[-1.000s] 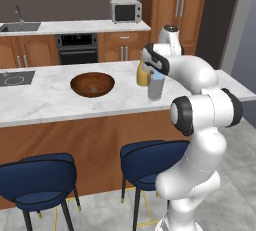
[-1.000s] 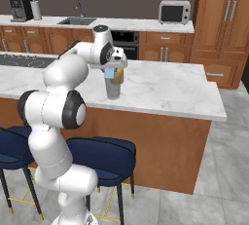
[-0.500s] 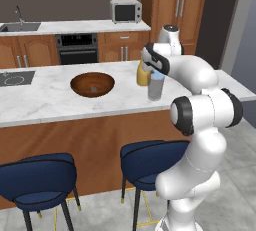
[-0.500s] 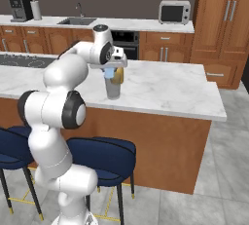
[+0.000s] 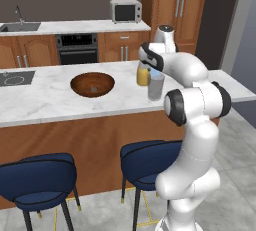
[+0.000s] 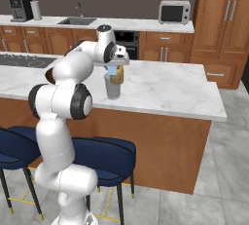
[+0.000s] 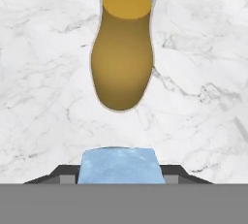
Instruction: There are two ice cubes in the ice bowl. Place both ice cubes in the glass cup.
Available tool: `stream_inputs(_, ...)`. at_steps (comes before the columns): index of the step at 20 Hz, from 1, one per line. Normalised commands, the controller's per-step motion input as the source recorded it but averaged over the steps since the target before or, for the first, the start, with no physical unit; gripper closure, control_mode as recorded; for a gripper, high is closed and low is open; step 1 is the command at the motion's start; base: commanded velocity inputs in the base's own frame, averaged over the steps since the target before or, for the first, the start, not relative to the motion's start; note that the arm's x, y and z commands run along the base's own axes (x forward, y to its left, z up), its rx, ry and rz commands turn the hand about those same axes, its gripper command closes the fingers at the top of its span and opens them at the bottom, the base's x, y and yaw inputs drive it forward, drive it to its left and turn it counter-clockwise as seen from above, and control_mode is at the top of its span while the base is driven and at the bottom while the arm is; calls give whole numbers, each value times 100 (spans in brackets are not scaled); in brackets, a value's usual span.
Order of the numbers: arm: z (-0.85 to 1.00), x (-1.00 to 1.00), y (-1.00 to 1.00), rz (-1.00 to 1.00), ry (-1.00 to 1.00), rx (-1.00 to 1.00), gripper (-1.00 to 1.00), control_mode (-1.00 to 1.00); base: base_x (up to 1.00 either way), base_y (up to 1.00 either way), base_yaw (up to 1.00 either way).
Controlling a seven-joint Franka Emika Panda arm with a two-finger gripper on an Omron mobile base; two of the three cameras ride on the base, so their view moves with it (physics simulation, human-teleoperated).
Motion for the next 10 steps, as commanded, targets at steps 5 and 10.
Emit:
stream_inputs(5, -35, 9, 0, 0, 0, 0, 100, -100, 0, 0, 0)
stream_inputs(10, -40, 0, 0, 0, 0, -1, 100, -100, 0, 0, 0)
